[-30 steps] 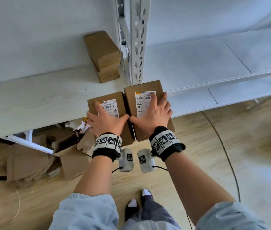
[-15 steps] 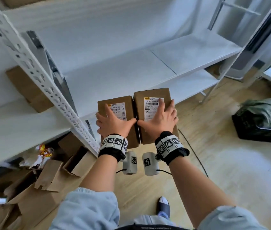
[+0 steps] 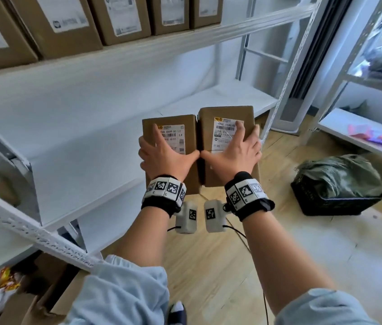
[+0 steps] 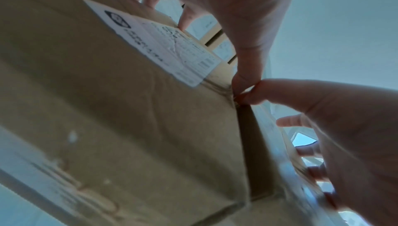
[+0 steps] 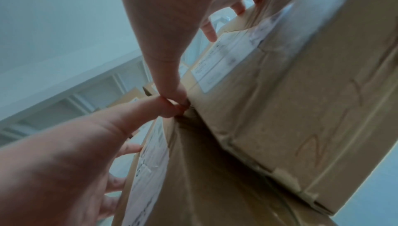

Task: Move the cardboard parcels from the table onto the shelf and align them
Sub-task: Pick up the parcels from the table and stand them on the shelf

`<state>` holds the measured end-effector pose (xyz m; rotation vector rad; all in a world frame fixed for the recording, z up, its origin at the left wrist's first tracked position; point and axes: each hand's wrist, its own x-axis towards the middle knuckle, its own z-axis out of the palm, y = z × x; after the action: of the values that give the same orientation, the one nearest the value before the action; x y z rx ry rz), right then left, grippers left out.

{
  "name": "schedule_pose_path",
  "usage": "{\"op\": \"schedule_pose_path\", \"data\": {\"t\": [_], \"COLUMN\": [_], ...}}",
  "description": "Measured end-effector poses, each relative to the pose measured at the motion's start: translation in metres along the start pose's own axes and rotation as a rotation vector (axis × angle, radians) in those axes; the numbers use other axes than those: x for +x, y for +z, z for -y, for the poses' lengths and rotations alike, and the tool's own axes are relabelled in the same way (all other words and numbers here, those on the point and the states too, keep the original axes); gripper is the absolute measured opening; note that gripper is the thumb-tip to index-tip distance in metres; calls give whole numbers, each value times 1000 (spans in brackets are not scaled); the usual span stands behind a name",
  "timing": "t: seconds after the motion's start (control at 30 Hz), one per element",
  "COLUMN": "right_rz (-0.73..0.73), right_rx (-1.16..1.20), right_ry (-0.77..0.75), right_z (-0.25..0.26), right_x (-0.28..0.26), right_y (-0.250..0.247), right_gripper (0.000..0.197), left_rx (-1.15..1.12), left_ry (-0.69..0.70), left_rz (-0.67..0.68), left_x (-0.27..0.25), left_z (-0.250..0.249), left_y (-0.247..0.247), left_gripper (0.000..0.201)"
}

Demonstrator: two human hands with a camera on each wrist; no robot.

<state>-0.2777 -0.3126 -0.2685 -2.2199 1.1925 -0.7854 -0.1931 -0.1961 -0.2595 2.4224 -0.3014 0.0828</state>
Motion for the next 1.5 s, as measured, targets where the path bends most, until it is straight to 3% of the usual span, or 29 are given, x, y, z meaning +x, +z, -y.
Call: {"op": "schedule_pose_path", "data": {"t": [0.37,0.83,1.2,1.37,1.5], "right_rz": [-310,-586,-632,-581,-487], "right_rx": [79,207,356,417,476], "right_ry": [-84,-166,-296,-387,-466], "right_z": [14,42,9,19,39], "right_x": [134,334,506,586,627], "right_y": [-56,-81,-81,-96,-83], "right_gripper": [112,109,110,112,111], "left_rx": [-156,-221,-141,-139,-132], "left_ry": [271,455,449,395,311], "left_rz": [-140,-265,-450,-560,-678], "left_x": [78,205,267,299,330], "left_z": [-142,-308,-426,-484,-501], "left_y": [13,37,108,121,131], "left_gripper": [129,130,127,129,131]}}
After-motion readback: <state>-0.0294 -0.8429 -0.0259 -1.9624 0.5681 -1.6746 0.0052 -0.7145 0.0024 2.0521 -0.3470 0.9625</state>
